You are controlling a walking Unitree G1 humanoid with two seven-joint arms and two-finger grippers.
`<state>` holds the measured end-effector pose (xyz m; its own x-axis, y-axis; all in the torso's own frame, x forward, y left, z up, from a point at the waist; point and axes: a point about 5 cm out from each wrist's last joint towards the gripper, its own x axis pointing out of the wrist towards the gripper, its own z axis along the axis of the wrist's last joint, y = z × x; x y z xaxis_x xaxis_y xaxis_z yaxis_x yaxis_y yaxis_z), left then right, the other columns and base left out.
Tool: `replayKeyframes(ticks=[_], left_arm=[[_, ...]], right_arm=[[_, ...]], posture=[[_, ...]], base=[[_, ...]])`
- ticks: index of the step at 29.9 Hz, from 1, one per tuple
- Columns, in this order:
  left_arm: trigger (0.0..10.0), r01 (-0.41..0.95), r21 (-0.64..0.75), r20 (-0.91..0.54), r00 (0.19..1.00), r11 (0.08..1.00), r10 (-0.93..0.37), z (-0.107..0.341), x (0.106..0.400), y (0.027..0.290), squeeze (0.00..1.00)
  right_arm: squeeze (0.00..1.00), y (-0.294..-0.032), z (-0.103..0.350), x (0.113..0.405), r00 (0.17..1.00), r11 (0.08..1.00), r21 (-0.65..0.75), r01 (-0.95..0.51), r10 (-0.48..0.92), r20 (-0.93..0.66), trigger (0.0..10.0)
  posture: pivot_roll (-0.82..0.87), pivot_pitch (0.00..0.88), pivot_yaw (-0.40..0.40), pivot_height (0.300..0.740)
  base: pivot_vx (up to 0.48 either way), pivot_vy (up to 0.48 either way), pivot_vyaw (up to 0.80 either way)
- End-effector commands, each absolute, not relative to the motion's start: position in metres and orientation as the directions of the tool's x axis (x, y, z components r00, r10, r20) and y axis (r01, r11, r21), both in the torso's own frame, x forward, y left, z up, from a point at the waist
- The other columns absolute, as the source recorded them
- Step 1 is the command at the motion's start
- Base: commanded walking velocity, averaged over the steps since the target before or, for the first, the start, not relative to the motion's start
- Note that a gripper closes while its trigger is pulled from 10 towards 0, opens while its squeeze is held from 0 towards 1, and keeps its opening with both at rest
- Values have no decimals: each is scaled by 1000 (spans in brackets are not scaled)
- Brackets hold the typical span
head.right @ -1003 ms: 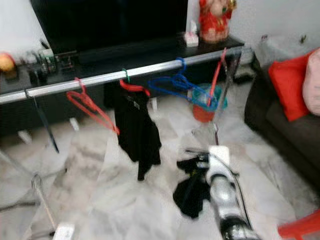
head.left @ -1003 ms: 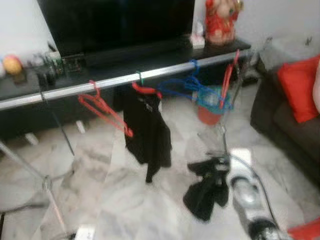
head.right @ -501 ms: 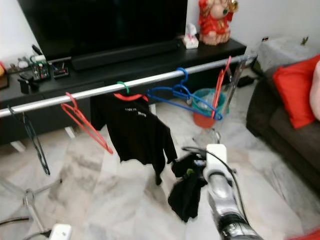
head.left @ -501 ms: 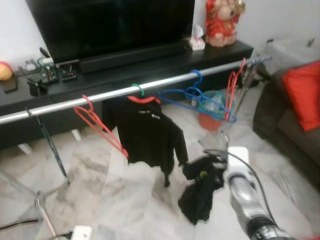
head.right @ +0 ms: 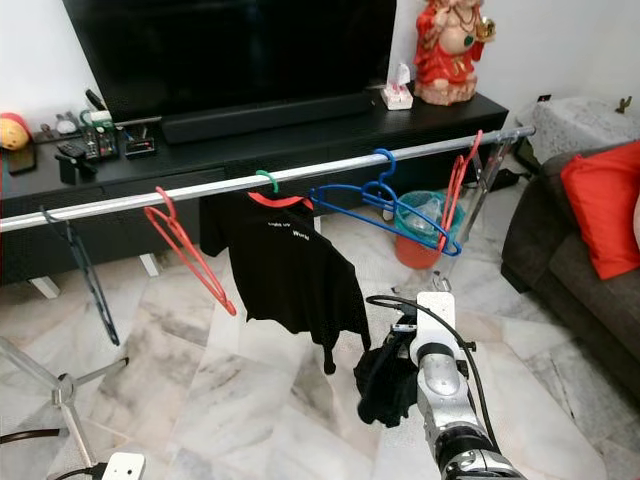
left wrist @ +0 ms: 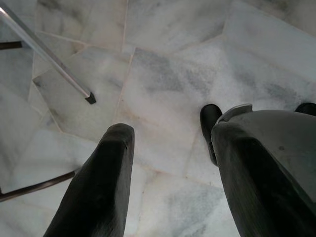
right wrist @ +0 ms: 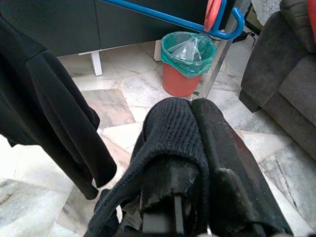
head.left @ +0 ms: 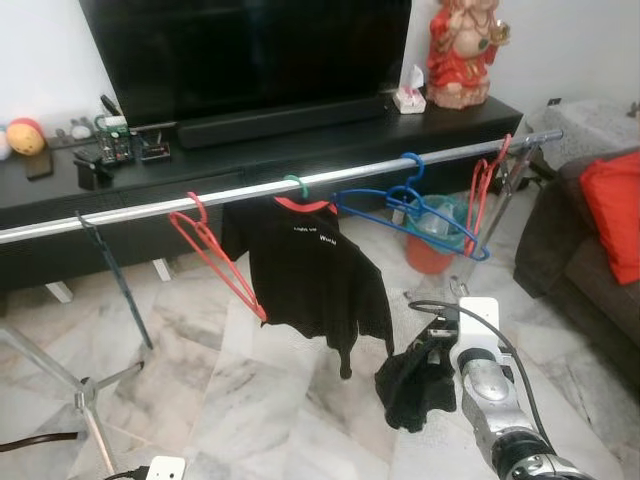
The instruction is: Hang hanger
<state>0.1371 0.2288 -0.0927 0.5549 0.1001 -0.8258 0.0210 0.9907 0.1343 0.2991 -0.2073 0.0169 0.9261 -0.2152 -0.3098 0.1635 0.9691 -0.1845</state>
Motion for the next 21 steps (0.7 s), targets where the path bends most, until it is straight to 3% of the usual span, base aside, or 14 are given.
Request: replayKeyframes(ticks=[1, 11, 17, 21], left_arm=[[10000, 21, 145, -833, 543, 989, 110, -93, 134, 231, 0], [10000, 32, 156, -825, 553, 987, 113, -92, 138, 233, 0], [10000, 35, 158, -826, 553, 987, 112, -92, 138, 232, 0], [10000, 36, 157, -825, 554, 987, 111, -92, 138, 231, 0]], right_arm=[[0, -207, 25, 305, 940, 970, -179, 166, -211, -269, 10000], [0, -206, 26, 306, 943, 969, -195, 153, -202, -264, 10000], [0, -204, 26, 306, 946, 970, -194, 145, -193, -259, 10000], [0, -205, 26, 305, 946, 972, -179, 151, -195, -258, 10000]], posture=[[-38, 0, 14, 740], [-37, 0, 12, 740], [-39, 0, 10, 740], [-39, 0, 9, 740]], base=[[0, 0, 0], [0, 0, 0], [0, -127, 649], [0, -257, 0]])
